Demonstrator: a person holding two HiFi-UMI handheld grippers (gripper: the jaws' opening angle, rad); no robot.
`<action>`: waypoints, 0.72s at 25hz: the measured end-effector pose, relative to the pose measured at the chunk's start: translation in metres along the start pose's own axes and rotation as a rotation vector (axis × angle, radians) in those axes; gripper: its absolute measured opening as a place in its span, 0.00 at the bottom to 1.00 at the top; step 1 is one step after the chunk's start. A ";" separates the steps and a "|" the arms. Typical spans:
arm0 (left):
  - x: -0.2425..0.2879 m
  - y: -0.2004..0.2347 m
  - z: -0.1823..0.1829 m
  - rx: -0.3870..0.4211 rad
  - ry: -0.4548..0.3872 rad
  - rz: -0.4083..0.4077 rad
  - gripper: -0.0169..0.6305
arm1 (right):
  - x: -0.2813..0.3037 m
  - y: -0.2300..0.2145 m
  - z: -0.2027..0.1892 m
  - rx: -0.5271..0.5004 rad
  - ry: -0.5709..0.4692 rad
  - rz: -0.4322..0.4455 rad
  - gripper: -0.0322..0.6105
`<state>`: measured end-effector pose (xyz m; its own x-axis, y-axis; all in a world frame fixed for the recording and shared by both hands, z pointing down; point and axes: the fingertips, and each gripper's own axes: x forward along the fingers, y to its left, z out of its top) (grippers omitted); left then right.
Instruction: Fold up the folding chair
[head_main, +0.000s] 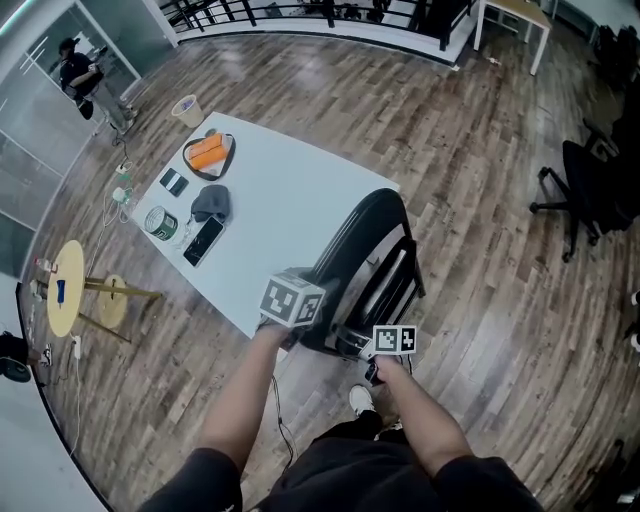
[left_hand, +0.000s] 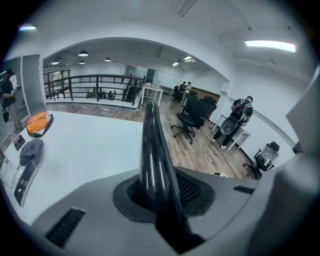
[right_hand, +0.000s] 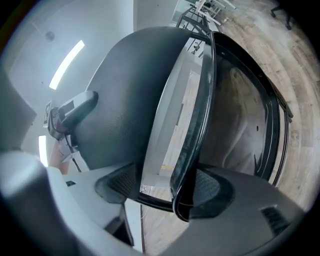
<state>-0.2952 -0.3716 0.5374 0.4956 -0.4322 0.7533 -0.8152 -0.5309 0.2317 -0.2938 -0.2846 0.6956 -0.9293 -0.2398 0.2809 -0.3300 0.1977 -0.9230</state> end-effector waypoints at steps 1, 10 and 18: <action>-0.001 0.004 -0.001 -0.001 0.000 0.001 0.14 | 0.003 0.000 0.000 -0.003 0.004 0.001 0.58; -0.003 0.020 -0.003 0.000 -0.007 0.004 0.15 | 0.016 -0.003 0.001 -0.009 -0.024 -0.028 0.58; -0.018 0.028 0.007 0.048 -0.099 0.086 0.22 | 0.004 -0.013 0.004 -0.166 -0.060 -0.156 0.58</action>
<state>-0.3251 -0.3837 0.5257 0.4535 -0.5461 0.7043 -0.8418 -0.5220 0.1373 -0.2923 -0.2919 0.7076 -0.8548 -0.3350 0.3964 -0.4966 0.3059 -0.8123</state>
